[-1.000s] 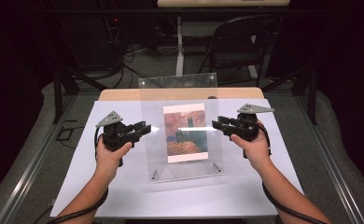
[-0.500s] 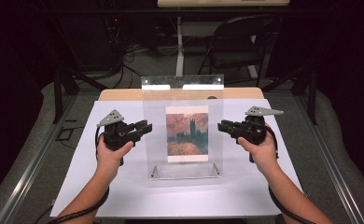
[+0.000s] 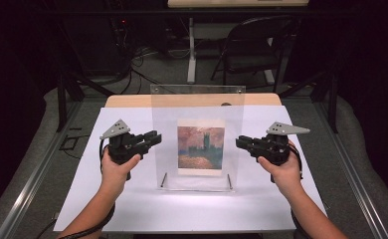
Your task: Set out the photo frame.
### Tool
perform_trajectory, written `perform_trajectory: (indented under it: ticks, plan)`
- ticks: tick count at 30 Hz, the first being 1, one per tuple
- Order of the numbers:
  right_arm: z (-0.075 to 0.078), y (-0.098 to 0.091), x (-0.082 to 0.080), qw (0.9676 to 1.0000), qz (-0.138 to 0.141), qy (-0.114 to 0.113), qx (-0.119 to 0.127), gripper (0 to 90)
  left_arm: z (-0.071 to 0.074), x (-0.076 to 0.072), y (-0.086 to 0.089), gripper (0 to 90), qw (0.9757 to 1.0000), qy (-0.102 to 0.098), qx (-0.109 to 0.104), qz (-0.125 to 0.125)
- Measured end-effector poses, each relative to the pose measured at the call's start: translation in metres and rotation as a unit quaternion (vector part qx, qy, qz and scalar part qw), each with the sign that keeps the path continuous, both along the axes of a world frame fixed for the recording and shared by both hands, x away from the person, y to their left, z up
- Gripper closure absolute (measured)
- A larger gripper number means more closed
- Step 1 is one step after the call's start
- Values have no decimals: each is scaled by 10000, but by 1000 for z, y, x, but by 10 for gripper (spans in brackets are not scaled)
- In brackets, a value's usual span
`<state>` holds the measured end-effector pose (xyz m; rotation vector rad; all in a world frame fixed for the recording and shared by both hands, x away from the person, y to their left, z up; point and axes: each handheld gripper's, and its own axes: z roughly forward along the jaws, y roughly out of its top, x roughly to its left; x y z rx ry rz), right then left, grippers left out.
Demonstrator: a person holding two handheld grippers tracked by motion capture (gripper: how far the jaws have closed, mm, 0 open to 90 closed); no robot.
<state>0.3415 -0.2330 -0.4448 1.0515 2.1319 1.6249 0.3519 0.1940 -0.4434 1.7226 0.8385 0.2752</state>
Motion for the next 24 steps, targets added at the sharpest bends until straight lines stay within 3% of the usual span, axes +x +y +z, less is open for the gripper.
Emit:
perform_trajectory:
  ticks: [6, 15, 20, 24]
  plan:
    - [-1, -1, -8, 9999, 38, 15, 112, 784, 0, -10, 1, 722, 10000, -21, -6, 0]
    - [-4, -2, -26, 9997, 122, -169, 115, 787, -2, -28, 5, 735, 9998, -157, -11, -108]
    - [-8, -2, -32, 9995, 163, -144, 235, 780, -7, -35, 9, 745, 9998, -122, -141, -103]
    - [-13, -2, -36, 9996, 166, -173, 126, 752, -9, -39, 11, 751, 9999, -63, -129, -93]
